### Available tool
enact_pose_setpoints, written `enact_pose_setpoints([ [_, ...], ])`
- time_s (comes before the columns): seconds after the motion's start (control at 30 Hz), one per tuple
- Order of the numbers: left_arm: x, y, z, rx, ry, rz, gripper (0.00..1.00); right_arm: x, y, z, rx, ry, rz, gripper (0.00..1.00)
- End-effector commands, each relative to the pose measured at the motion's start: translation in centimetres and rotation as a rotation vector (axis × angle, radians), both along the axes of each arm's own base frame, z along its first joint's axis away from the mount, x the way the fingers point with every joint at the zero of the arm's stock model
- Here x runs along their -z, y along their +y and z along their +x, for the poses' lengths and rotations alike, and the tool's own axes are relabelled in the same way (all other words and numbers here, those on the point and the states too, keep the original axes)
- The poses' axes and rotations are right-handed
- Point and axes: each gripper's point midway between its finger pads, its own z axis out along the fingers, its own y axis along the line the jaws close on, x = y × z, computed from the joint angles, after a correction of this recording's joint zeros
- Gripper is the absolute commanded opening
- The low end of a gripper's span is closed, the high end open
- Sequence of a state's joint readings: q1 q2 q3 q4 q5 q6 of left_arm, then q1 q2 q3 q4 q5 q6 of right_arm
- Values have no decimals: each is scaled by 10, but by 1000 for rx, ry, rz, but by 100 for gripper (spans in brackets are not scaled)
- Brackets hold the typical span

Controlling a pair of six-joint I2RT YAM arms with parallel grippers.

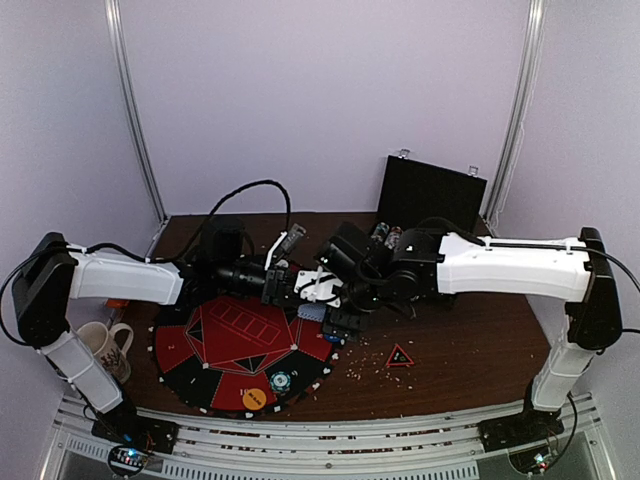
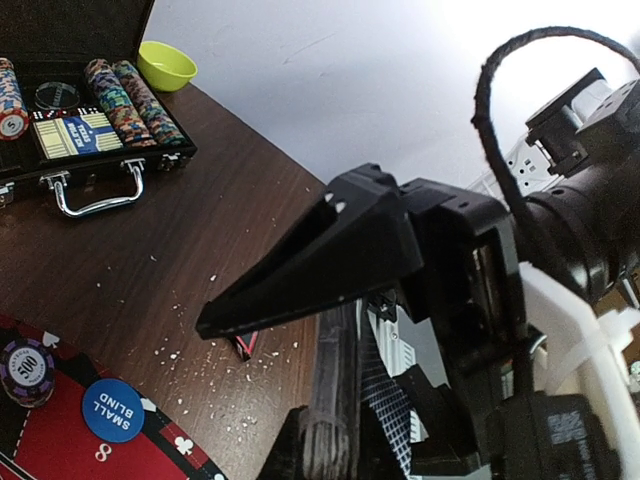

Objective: Distribute texas hold em gaming equipment
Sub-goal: Pass from the left arm to the right

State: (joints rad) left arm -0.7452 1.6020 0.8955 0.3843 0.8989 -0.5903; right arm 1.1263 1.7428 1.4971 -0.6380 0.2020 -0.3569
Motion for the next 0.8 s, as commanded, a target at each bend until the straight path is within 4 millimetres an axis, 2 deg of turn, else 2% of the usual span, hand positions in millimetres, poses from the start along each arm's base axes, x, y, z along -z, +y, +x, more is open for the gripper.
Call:
enact_pose_setpoints([
  [0.0, -15, -3, 3, -2, -13, -66, 0, -18, -7, 5, 11, -62, 56, 83],
  [0.07, -16, -4, 3, -5, -11, -74, 0, -21, -7, 4, 7, -71, 78, 78],
  [0.2, -19, -4, 2, 5, -8, -86, 0, -21, -10, 4, 11, -79, 80, 62],
  [0.37, -17, -6, 3, 8, -2, -77, 0, -23, -10, 6, 19, -88, 87, 52],
  [0.43, -15, -7, 4, 5, 1, -71, 9, -25, -8, 6, 16, -90, 92, 50],
  [0.5, -12, -7, 7, -4, 6, -60, 23, -26, -8, 7, 14, -91, 95, 49],
  [0.57, -10, -7, 8, -12, 6, -47, 31, -27, -8, 7, 16, -94, 93, 49],
  [0.67, -6, -7, 13, -33, -15, -9, 36, -27, -10, 8, 20, -98, 88, 49],
  [0.77, 9, -3, 20, -74, -29, 76, 39, -27, -11, 9, 23, -106, 82, 49],
])
